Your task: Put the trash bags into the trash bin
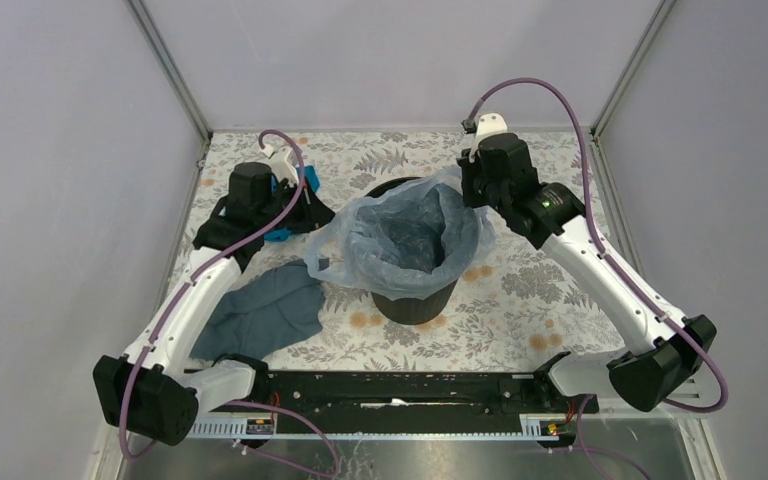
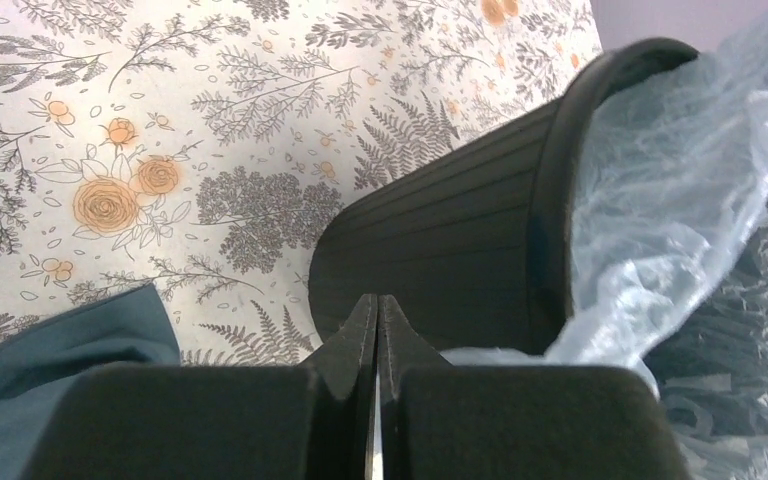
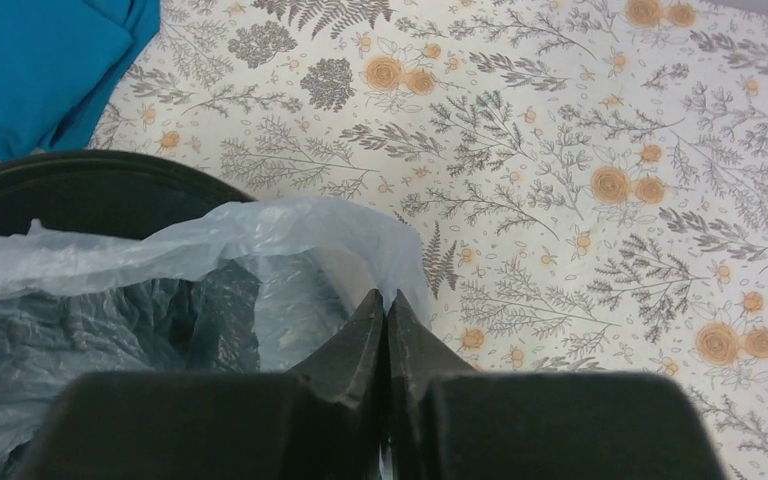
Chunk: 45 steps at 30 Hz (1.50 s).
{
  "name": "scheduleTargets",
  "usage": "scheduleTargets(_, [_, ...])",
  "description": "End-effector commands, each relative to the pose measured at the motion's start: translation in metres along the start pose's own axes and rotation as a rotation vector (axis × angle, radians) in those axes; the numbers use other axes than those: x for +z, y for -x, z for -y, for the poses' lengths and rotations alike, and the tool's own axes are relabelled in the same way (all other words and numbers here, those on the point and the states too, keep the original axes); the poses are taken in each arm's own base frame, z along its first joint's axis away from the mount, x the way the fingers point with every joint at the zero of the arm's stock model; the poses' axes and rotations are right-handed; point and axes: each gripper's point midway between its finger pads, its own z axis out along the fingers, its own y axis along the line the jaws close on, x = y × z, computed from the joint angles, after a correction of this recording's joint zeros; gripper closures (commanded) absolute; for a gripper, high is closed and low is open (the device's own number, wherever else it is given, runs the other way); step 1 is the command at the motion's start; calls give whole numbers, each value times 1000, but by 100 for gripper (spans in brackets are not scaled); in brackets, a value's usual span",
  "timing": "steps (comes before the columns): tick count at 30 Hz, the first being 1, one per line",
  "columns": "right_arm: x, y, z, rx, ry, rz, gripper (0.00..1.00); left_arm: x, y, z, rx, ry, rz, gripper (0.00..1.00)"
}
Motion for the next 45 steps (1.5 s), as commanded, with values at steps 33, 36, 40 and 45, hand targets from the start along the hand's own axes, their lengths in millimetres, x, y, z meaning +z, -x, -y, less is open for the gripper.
scheduleTargets(33, [24, -4, -2, 63, 98, 8, 89, -36, -6, 15, 126, -101, 10, 22])
scheduleTargets(36, [24, -4, -3, 59, 100, 8, 89, -33, -13, 17, 114, -135, -8, 35])
scheduleTargets(40, [24, -3, -4, 56, 108, 12, 89, -29, -14, 28, 86, -219, -12, 58])
scheduleTargets(45, [29, -2, -5, 60, 106, 11, 89, -11, -2, 13, 15, -144, 7, 100])
